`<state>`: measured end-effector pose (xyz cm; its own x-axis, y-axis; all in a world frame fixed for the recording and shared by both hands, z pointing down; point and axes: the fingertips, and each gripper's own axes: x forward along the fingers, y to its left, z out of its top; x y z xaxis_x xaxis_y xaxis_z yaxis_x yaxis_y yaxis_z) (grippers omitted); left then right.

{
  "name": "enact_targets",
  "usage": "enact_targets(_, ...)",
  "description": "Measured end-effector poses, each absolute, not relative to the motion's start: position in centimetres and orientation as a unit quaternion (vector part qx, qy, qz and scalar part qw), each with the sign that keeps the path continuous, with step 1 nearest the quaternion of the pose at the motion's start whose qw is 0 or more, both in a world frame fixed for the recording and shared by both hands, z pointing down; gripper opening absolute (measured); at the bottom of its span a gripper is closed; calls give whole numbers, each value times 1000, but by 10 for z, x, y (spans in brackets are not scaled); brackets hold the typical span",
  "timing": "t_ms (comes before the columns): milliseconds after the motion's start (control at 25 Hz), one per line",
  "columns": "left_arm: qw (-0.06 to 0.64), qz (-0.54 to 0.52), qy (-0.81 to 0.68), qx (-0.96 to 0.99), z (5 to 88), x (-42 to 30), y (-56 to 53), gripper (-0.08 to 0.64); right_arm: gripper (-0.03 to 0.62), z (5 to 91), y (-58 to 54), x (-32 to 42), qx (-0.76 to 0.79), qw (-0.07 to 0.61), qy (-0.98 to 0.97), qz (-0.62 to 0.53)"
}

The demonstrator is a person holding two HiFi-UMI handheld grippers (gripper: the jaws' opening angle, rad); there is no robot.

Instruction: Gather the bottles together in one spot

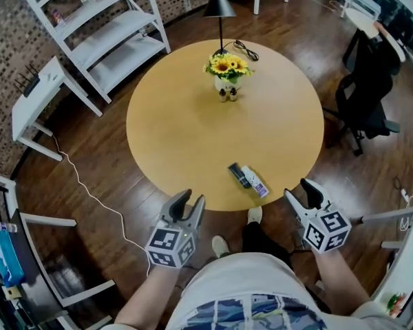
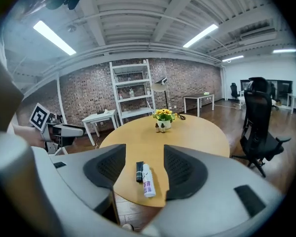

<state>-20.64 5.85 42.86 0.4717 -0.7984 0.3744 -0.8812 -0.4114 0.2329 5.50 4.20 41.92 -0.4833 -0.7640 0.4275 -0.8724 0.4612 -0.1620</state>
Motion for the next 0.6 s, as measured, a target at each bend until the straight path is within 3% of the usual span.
enact_targets(600, 217, 84, -485, 843, 429, -228, 117, 133, 264, 424, 118, 21, 479, 172, -843, 177)
